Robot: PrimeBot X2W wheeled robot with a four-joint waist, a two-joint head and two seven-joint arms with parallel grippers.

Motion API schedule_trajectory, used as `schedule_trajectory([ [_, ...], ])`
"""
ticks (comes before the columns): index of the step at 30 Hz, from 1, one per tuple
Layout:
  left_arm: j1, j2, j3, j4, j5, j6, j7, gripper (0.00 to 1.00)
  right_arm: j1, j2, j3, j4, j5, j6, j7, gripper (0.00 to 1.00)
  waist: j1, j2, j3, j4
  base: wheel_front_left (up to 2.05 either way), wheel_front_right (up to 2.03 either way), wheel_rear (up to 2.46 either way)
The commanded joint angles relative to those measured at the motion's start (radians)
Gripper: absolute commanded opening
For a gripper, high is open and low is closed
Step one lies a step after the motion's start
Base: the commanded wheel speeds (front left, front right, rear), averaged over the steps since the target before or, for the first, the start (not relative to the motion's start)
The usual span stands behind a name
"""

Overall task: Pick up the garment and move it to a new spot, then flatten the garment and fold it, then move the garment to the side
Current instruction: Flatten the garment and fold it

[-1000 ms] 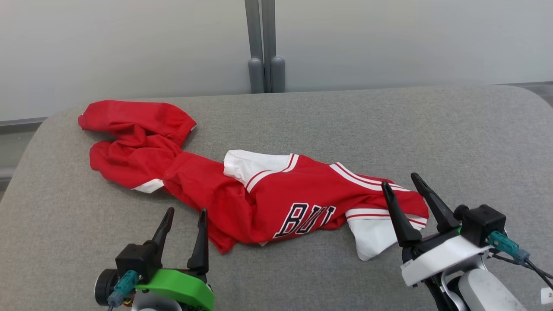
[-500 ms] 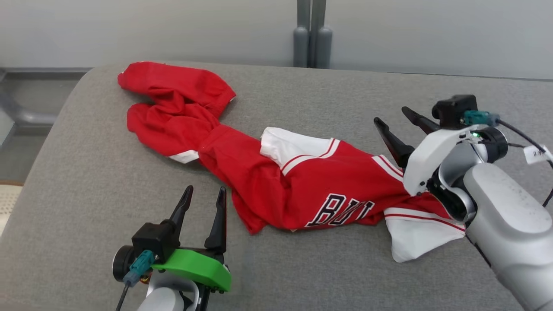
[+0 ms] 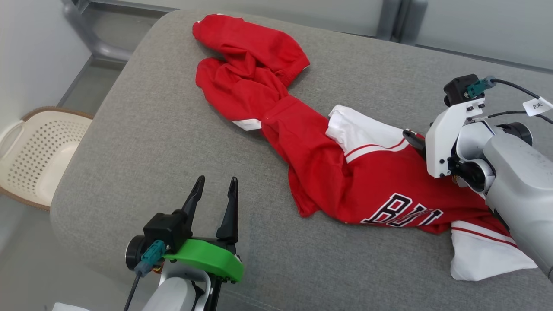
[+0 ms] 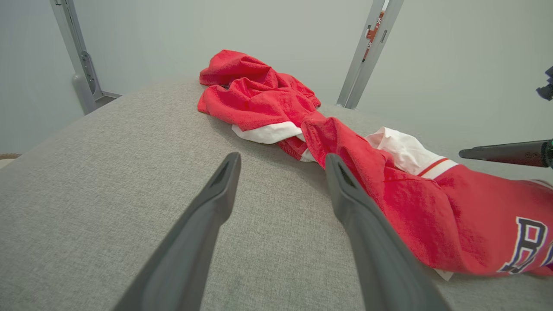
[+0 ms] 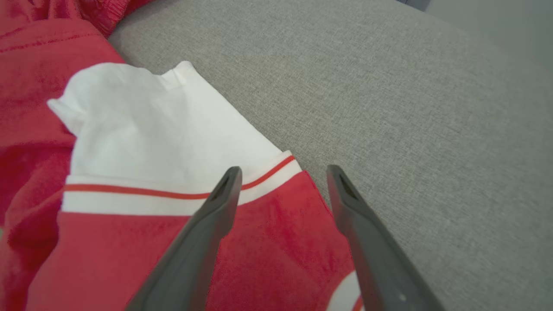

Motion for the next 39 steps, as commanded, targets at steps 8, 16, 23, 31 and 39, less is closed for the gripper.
schedule_trajectory([
  [8, 0.005, -0.027, 0.034, 0.019, 0.031, -0.024, -0.003, 1.0, -0.004, -0.009, 0.13, 0.073, 0.136, 0.0, 0.117, 0.44, 0.0, 0.0, 0.043, 0.065, 0.0, 0.0, 0.0],
  [16, -0.002, -0.031, 0.05, 0.019, 0.055, -0.038, -0.003, 1.0, -0.089, -0.062, 0.165, 0.07, 0.134, -0.001, -0.095, 0.0, 0.0, 0.0, 0.06, 0.04, 0.0, 0.0, 0.0],
  [23, -0.015, -0.035, 0.052, 0.002, 0.065, -0.04, -0.003, 1.0, -0.175, -0.129, 0.132, 0.125, 0.162, -0.001, -0.232, 0.0, 0.0, 0.0, 0.106, 0.031, 0.0, 0.0, 0.0],
  [31, -0.028, -0.041, 0.055, -0.002, 0.08, -0.043, -0.003, 1.0, -0.271, -0.19, 0.073, 0.281, 0.153, -0.001, -0.366, 0.0, 0.0, 0.0, 0.151, 0.029, 0.0, 0.0, 0.0],
  [39, -0.04, -0.029, 0.059, 0.016, 0.089, -0.047, -0.003, 1.0, -0.297, -0.14, 0.039, 0.423, 0.123, -0.001, -0.546, 1.0, 0.0, 0.0, 0.13, -0.005, 0.0, 0.0, 0.0],
])
